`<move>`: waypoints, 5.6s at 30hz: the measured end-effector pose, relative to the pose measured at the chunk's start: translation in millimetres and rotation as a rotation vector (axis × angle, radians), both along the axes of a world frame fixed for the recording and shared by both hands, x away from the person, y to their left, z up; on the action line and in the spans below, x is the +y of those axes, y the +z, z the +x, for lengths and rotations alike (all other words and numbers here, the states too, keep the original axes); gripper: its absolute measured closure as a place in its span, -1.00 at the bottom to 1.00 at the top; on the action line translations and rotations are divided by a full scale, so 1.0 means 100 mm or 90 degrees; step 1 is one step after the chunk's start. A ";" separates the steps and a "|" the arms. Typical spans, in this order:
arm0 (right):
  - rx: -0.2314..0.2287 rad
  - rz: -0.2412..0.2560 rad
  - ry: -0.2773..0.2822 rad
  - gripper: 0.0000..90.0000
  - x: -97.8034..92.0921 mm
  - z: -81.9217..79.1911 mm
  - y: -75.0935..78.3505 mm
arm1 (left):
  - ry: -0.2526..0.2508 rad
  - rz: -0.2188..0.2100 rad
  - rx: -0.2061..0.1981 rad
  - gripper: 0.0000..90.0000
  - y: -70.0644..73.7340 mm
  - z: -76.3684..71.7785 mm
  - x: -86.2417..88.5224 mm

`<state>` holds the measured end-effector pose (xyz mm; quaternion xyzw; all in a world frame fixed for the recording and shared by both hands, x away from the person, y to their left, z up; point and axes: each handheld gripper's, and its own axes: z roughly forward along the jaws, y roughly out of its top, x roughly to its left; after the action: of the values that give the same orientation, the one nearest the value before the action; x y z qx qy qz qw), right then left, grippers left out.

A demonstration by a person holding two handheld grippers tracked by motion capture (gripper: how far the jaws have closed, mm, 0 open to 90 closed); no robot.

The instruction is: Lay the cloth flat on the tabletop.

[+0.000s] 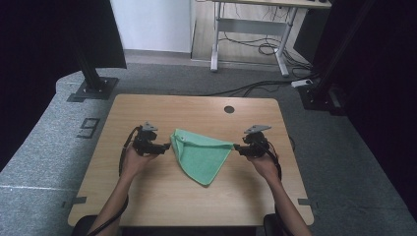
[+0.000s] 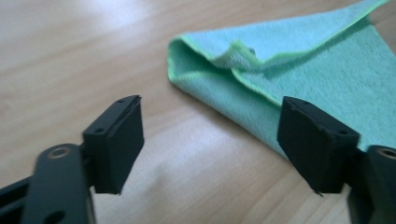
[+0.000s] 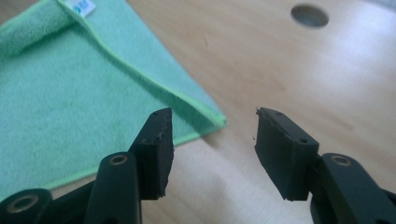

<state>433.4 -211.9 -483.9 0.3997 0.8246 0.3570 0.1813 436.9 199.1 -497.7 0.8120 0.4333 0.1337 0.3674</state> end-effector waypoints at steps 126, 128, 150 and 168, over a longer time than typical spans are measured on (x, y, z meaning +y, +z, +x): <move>0.023 0.005 -0.068 -0.69 0.22 -0.11 -0.68 | -0.124 0.030 -0.005 -0.16 -0.07 -0.54 -0.37; 0.020 0.008 -0.068 -0.69 0.22 -0.11 -0.68 | -0.143 0.031 -0.014 -0.11 -0.02 -0.51 -0.45; 0.003 0.019 -0.064 -0.70 0.20 -0.13 -0.71 | -0.124 0.044 -0.002 0.95 0.22 0.01 -0.58; 0.004 0.015 -0.046 -0.70 0.20 -0.17 -0.71 | 0.008 0.075 -0.059 -0.18 0.31 0.49 -0.34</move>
<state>416.9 -191.5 -554.7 0.4325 0.8058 0.3589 0.1867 485.6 165.4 -467.0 0.8223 0.4123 0.1988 0.3380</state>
